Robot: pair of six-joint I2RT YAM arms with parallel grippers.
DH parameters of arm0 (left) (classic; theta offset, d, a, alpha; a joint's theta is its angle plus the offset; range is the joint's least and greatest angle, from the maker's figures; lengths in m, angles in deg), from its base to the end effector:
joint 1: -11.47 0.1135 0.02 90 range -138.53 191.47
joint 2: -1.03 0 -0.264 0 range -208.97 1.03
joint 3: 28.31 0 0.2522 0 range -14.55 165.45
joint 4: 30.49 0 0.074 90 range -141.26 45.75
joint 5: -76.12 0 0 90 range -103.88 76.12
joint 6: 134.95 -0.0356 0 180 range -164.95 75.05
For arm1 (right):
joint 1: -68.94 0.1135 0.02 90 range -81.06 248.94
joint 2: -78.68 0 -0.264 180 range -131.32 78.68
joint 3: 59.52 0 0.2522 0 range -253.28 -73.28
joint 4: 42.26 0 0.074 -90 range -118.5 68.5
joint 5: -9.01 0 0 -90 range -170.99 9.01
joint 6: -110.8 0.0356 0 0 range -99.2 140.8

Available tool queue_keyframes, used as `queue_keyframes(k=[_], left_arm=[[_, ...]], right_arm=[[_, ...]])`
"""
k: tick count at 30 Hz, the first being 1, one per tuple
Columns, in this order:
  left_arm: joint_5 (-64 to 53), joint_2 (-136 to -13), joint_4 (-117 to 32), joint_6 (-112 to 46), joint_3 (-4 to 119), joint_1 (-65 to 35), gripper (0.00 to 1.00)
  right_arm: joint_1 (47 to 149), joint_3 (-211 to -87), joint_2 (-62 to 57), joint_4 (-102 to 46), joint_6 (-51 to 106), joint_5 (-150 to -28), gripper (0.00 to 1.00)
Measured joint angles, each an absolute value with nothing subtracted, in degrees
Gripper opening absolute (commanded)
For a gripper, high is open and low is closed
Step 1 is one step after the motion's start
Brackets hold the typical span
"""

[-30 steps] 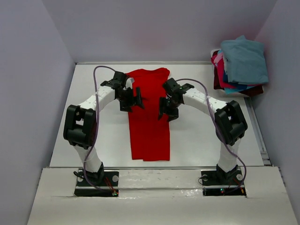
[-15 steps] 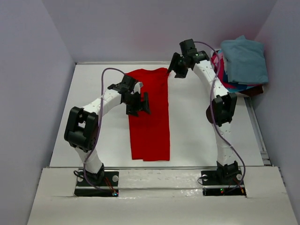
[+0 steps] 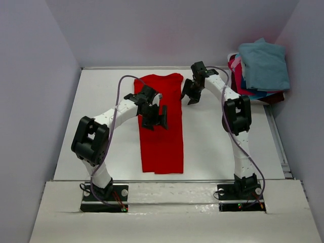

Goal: Fold and stack the t-shirts
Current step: Fold the tshirt

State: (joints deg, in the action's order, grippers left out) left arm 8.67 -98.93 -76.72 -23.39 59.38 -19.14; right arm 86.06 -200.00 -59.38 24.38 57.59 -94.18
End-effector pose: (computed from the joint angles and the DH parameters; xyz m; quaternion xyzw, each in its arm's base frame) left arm 0.3097 -0.1991 0.2288 0.1274 0.9368 -0.2861 0.1563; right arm 0.4904 0.1595 0.2027 0.1402 0.9585 0.2002 0.1468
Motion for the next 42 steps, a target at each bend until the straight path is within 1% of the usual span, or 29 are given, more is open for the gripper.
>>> queue_keyframes(k=[2,5,9,14,20,23,26,31,36,42], left_arm=[[8.1,-98.9,-76.7,-23.3,59.4,-18.9,0.88],[7.7,-99.0,-76.7,-23.0,59.4,-18.4,0.88],[7.7,-99.0,-76.5,-22.3,59.2,-17.3,0.87],[7.4,-98.9,-74.8,-21.0,55.9,-16.7,0.83],[7.2,-97.4,-73.3,-18.7,49.0,-16.4,0.81],[6.9,-93.9,-73.3,-17.9,45.4,-16.4,0.8],[6.5,-89.6,-73.8,-17.4,43.3,-16.4,0.76],[6.3,-82.6,-74.5,-16.9,41.1,-16.4,0.73],[5.7,-77.5,-75.1,-15.8,36.7,-16.4,0.72],[5.3,-77.1,-75.4,-14.3,33.4,-16.4,0.69]], right_arm=[[86.8,-194.9,-57.2,23.6,57.0,-95.0,0.62],[87.8,-185.1,-51.0,23.0,56.3,-96.5,0.62],[87.7,-170.2,-37.9,20.0,55.5,-98.9,0.62],[87.8,-159.0,-27.3,18.1,54.8,-101.2,0.62],[92.2,-154.8,-26.5,18.0,54.0,-101.8,0.62],[97.1,-152.9,-26.5,17.5,54.0,-102.3,0.62],[100.7,-149.7,-26.3,16.4,54.2,-103.5,0.61],[102.6,-145.9,-26.0,16.5,54.9,-104.1,0.61],[106.4,-145.7,-25.9,16.4,55.7,-104.3,0.61],[112.7,-149.2,-26.2,17.4,56.5,-104.4,0.6]])
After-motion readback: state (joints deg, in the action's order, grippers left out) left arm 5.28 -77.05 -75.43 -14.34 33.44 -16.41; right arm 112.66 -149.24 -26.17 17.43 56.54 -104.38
